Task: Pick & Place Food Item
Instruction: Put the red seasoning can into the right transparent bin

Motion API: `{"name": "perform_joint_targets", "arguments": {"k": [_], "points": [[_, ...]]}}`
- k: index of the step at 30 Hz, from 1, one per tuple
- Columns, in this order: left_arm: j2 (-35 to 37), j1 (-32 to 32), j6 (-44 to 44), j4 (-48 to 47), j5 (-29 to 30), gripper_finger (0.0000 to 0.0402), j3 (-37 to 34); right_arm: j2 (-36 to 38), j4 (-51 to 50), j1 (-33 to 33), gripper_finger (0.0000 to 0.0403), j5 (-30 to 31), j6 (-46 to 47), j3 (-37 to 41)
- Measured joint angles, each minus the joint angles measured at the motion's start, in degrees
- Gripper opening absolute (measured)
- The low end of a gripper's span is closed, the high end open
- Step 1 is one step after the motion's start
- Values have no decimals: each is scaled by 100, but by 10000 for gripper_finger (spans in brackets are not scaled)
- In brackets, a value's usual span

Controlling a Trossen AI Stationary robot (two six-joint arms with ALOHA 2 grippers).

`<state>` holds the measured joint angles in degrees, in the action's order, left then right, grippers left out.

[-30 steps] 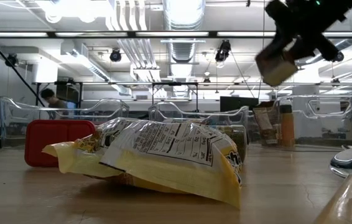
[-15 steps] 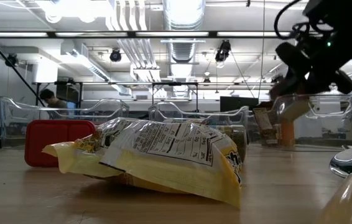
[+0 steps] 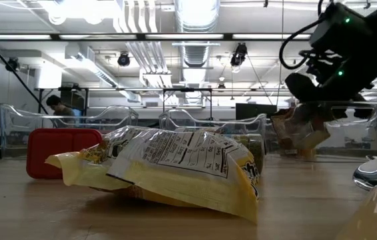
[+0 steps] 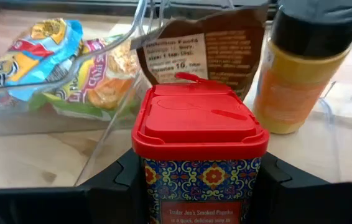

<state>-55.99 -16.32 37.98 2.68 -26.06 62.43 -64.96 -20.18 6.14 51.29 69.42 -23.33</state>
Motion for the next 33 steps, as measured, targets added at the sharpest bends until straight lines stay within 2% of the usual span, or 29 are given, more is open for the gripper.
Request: {"name": "perform_joint_targets", "arguments": {"k": [7, 13, 21, 33], "points": [[0, 0, 0, -36, 20, 399, 0, -730, 549, -1, 161, 309, 477, -17], [0, 0, 2, -42, 20, 399, 0, -1087, 616, -20, 161, 719, 930, -24], [0, 0, 69, -42, 69, 399, 0, -1340, 599, -28, 161, 588, 1078, -14], [0, 0, 127, -42, 85, 399, 0, -1343, 557, -62, 161, 484, 856, -4]]}}
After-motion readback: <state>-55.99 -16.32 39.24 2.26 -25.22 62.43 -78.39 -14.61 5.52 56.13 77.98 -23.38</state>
